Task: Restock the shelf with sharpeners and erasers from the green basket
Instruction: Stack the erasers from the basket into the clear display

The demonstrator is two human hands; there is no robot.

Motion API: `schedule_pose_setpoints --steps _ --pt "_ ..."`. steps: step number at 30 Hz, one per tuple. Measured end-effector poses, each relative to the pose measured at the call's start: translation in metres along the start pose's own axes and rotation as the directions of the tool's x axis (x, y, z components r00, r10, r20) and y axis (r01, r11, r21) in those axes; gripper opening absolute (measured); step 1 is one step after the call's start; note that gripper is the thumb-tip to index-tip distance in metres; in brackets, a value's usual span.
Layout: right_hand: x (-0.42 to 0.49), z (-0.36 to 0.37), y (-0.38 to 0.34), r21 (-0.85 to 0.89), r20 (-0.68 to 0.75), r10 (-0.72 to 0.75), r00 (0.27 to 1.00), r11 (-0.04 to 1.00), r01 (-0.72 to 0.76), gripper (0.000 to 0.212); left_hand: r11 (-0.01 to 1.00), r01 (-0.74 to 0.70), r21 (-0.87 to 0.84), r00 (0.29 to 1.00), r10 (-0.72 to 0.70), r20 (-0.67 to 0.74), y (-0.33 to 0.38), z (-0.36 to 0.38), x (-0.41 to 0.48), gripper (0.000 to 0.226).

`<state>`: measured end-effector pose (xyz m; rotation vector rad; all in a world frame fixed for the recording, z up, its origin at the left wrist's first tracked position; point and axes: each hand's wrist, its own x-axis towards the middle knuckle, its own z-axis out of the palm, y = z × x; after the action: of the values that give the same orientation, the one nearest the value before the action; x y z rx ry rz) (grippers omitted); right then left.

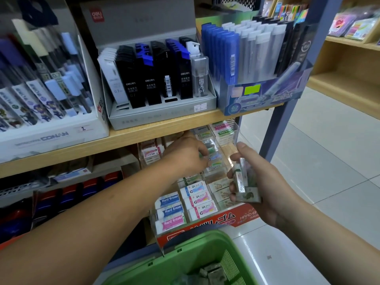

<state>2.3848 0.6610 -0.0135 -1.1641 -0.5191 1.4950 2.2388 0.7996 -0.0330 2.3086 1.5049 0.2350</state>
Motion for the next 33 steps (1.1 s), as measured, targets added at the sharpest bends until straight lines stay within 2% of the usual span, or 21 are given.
schedule_pose_setpoints --steps 3,5,6,8,10,13,15,19,22,26,30,33 --pt "-0.003 0.001 -0.003 0.039 0.031 0.027 0.999 0.999 -0.028 0.056 0.998 -0.049 -0.034 0.999 0.049 -0.021 -0.005 0.002 -0.007 0.024" --pt "-0.002 0.002 -0.003 0.071 0.042 0.055 0.998 0.996 -0.058 0.063 0.973 -0.13 -0.188 0.986 0.107 -0.13 -0.001 0.002 -0.02 0.021" --pt "-0.002 0.004 -0.002 0.066 0.048 0.062 0.997 0.996 -0.065 0.058 0.94 -0.156 -0.304 0.981 0.111 -0.16 0.004 -0.001 -0.029 0.017" --pt "0.0 0.005 0.002 0.019 0.056 0.062 0.997 0.998 -0.063 0.044 0.84 -0.13 -0.526 0.992 0.111 -0.067 0.016 -0.008 -0.05 0.014" --pt "0.004 0.003 0.007 -0.019 0.065 0.059 0.996 0.998 -0.058 0.045 0.777 -0.039 -0.628 0.986 0.131 0.1 0.024 -0.011 -0.067 0.025" --pt "0.009 0.001 0.012 -0.089 0.088 0.037 0.995 0.996 -0.029 0.046 0.789 0.01 -0.614 0.982 0.11 0.157 0.023 -0.005 -0.075 0.053" --pt "0.009 0.001 0.014 -0.139 0.106 0.04 0.994 0.99 -0.025 0.047 0.763 0.062 -0.643 0.982 0.07 0.178 0.02 -0.005 -0.073 0.059" --pt "0.007 0.002 0.011 -0.134 0.131 0.073 0.989 0.989 -0.056 0.053 0.561 0.191 -0.806 0.968 0.031 0.251 0.012 -0.007 -0.073 0.053" --pt "0.01 0.0 0.013 -0.132 0.095 0.074 0.993 0.989 -0.061 0.045 0.475 0.22 -0.852 0.966 0.017 0.26 0.004 -0.009 -0.074 0.047" --pt "0.012 -0.001 0.013 -0.12 0.021 0.07 0.997 0.99 -0.067 0.036 0.447 0.213 -0.869 0.969 0.021 0.248 -0.001 -0.012 -0.074 0.036" --pt "0.007 0.0 0.008 -0.157 0.011 0.024 1.0 0.987 -0.022 0.017 0.455 0.19 -0.87 0.976 0.009 0.218 -0.007 -0.015 -0.074 0.028" --pt "0.005 0.001 0.008 -0.164 0.055 0.055 0.997 0.985 -0.045 0.023 0.5 0.121 -0.858 0.99 0.007 0.144 -0.01 -0.017 -0.073 0.026"
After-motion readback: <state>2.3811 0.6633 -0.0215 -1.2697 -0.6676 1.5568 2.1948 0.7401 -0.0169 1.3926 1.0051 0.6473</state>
